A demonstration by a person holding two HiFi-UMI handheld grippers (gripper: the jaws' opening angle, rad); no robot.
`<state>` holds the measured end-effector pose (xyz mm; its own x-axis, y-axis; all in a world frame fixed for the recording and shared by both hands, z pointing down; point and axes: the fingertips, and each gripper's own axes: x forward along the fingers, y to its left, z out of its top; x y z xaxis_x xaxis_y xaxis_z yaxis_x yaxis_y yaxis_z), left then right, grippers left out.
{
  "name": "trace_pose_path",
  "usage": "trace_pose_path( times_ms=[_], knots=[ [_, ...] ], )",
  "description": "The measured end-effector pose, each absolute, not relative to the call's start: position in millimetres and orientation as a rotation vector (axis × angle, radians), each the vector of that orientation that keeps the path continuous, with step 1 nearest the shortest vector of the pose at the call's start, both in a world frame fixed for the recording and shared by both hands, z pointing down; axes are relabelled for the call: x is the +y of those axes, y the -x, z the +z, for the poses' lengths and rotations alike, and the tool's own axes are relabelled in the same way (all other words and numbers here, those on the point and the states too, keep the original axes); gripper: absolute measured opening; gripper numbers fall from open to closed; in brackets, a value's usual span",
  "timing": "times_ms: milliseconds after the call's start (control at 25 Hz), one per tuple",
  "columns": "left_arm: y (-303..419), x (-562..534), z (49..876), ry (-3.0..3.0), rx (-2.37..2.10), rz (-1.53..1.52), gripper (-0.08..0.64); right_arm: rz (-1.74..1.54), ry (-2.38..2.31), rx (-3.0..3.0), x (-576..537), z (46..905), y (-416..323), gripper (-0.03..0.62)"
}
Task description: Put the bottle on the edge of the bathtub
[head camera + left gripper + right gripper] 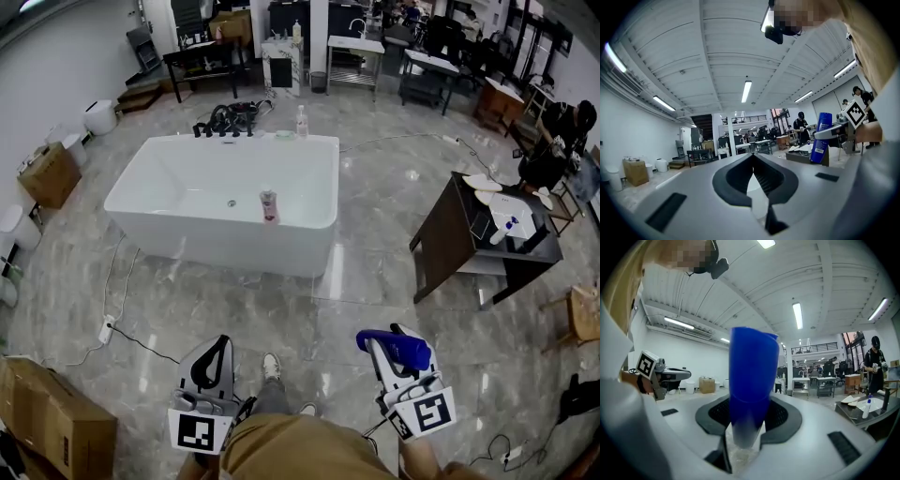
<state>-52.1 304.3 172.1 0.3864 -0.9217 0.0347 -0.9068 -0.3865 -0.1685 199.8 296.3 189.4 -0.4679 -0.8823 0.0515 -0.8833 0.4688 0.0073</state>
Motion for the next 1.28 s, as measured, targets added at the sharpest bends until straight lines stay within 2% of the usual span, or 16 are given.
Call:
trace_pose_path(
  times_ms=[440, 1280],
  knots=[
    [59.7, 231.2, 187.8, 2.550, 1.618, -0.191, 0.006, 0.067, -1.654, -2.578, 240.6, 204.8, -198.3, 0.158],
    [126.6, -0.9, 198.4, 2.714, 1.547, -0.075, 0.006, 0.011, -1.670, -2.452, 40.2, 172.6, -118.3, 0.158]
  ],
)
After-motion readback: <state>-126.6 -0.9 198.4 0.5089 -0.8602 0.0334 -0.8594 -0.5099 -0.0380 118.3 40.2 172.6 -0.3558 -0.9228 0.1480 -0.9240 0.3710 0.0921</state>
